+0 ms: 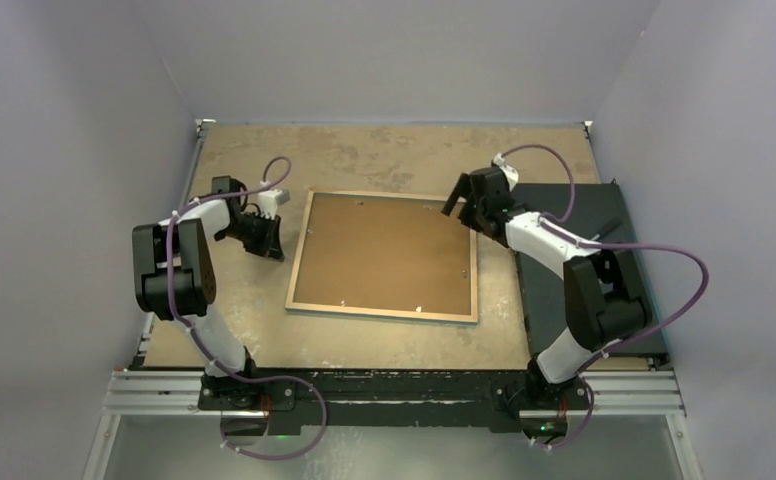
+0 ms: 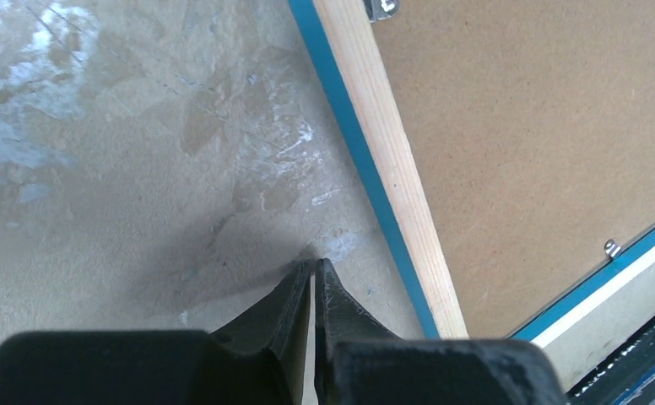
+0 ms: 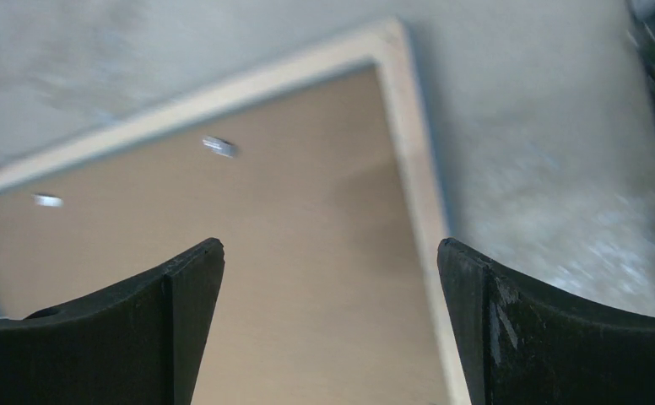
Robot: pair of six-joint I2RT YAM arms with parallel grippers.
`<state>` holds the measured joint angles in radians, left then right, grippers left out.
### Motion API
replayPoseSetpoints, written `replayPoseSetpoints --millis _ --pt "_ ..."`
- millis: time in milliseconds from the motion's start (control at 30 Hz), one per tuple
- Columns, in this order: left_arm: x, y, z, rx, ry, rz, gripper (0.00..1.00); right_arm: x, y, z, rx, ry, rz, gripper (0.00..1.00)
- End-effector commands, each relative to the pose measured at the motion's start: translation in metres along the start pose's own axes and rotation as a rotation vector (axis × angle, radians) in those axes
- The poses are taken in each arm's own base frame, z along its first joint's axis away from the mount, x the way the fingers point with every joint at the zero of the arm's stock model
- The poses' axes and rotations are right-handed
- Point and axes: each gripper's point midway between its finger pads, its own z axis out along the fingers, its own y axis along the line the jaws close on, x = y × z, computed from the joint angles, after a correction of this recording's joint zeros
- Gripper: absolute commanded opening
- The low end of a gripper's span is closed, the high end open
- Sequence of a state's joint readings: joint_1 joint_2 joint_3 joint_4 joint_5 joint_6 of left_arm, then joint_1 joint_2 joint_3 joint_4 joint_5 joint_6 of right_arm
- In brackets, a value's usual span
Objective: Put the photo into the frame
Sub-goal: Adjust the photo frame at the center of the board.
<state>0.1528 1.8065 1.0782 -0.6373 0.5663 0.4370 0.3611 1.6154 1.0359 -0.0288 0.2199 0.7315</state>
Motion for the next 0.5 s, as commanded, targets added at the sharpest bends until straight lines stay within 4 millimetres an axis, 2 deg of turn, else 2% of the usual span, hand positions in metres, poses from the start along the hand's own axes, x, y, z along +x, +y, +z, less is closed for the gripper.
replayPoseSetpoints --millis 0,133,200,333,467 --pt "0.012 -0.004 0.001 -0.038 0.043 0.098 0.05 0.020 -0.044 0.002 0.106 0.032 -0.013 0.99" --pt "0.017 -0.020 0.010 -0.058 0.083 0.181 0.04 0.038 -0.044 0.020 0.085 0.096 -0.016 0.99" --pt "0.020 -0.024 0.013 -0.073 0.096 0.213 0.04 0.041 -0.035 0.028 0.047 0.122 -0.015 0.99" --pt "0.024 -0.034 0.021 -0.053 0.129 0.248 0.04 0.027 -0.001 0.046 -0.058 0.100 -0.025 0.97" --pt "0.030 -0.042 0.026 -0.020 0.158 0.262 0.04 0.026 0.054 0.067 -0.164 0.140 -0.063 0.97"
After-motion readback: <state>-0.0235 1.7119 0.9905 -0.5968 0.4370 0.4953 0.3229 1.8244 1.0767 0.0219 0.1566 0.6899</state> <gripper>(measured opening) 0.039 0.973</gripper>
